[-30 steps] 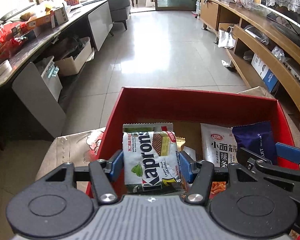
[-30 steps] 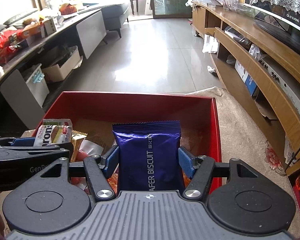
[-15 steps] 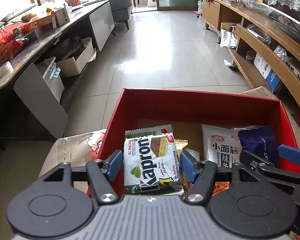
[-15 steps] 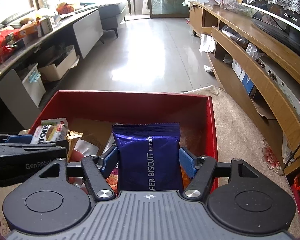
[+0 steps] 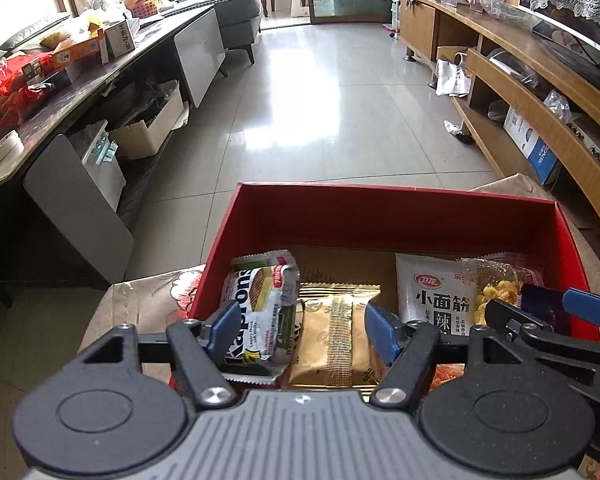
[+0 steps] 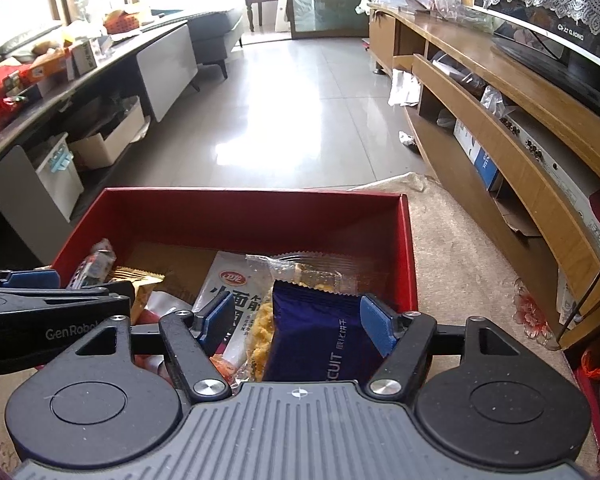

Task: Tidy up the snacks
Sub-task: 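Lower the Kapron pack with left tool while right tool lowers biscuit pack into box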

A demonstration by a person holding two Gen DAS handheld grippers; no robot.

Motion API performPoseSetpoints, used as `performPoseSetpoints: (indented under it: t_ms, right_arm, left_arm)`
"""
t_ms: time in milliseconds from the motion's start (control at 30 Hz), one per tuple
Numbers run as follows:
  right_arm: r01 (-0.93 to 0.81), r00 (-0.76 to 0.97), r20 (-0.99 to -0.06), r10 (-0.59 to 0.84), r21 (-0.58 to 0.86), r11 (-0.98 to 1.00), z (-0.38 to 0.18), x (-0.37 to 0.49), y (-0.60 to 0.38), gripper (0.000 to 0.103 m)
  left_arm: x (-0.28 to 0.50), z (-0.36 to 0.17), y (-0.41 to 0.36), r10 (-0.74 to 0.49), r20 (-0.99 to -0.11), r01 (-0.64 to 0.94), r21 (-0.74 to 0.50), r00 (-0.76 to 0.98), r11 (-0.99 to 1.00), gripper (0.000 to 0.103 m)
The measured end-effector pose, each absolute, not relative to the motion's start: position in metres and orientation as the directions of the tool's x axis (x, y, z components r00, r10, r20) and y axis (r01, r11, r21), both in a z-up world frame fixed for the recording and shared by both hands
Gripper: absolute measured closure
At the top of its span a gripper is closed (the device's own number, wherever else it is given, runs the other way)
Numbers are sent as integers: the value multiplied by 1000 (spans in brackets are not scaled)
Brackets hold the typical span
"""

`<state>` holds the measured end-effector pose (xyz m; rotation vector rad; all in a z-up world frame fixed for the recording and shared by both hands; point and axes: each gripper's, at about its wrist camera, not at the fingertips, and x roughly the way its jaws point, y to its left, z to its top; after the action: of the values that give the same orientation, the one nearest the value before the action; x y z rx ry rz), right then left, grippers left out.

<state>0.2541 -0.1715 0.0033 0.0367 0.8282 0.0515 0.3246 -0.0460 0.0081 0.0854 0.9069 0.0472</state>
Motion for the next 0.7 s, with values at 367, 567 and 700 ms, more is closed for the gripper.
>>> performPoseSetpoints:
  t_ms: [367,567,700]
  right_arm:
    - [-21,677,-733,69,74,997,4,254,-176,26]
    - [-13,694,-717,66,79,997,12,250,-180,24]
    - [-11,694,-717,64,78,997,12,249,-180,23]
  left_arm:
    - [324,11,-48,79,-780,-7,95,621,995,33]
    - [320,16,-50,82,-768,-3,104,636,995,32]
    - [320,17,-50,83,-767,-6,102,636,995,31]
